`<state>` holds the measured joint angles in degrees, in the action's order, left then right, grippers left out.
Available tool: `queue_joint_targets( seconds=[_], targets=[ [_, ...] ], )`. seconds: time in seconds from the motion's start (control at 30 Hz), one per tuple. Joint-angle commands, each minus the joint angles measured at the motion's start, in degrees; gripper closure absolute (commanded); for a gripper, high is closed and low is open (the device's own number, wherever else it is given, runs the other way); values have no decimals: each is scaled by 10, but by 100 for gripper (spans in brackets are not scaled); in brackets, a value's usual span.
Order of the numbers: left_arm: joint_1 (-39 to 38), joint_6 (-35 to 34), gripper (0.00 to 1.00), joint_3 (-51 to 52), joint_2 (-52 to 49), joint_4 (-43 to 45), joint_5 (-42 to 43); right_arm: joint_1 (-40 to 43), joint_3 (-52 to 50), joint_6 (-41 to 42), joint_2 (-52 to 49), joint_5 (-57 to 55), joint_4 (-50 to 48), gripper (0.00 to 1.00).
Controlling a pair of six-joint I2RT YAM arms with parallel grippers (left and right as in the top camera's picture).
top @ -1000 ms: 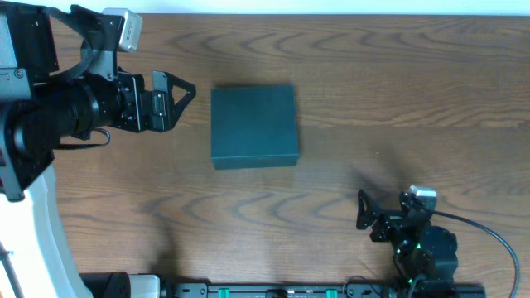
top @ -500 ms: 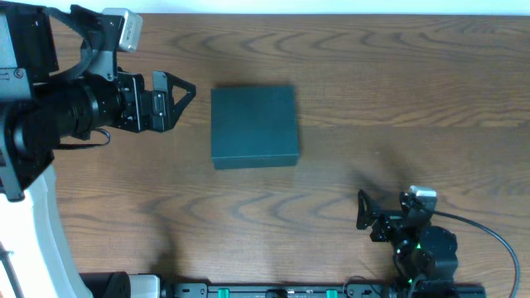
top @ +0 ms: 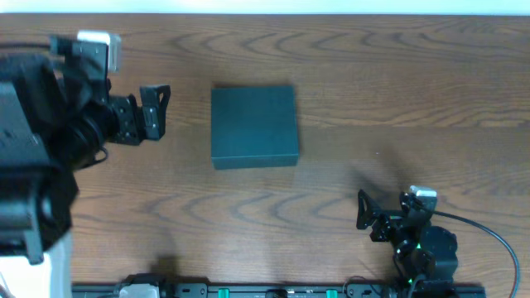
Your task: Pack container
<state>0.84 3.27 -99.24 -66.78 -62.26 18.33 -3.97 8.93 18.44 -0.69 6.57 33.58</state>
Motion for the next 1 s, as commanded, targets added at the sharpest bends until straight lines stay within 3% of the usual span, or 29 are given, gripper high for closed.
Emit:
queue_joint_targets(
  seconds=[0.0,0.23,0.47,0.8,0.97],
  targets=[
    [-1,-44,5,125,70,53,-65,0,-2,-2,4,-7,0,1],
    [0,-61,5,370,232,187,-86,0,-2,-2,4,-7,0,1],
    [30,-77,5,562,389,240,-84,0,-2,-2,4,-7,0,1],
    [64,-106,5,699,543,246,-73,0,-2,-2,4,-7,0,1],
    [64,-117,5,730,568,247,-73,0,-2,-2,4,-7,0,1]
  ],
)
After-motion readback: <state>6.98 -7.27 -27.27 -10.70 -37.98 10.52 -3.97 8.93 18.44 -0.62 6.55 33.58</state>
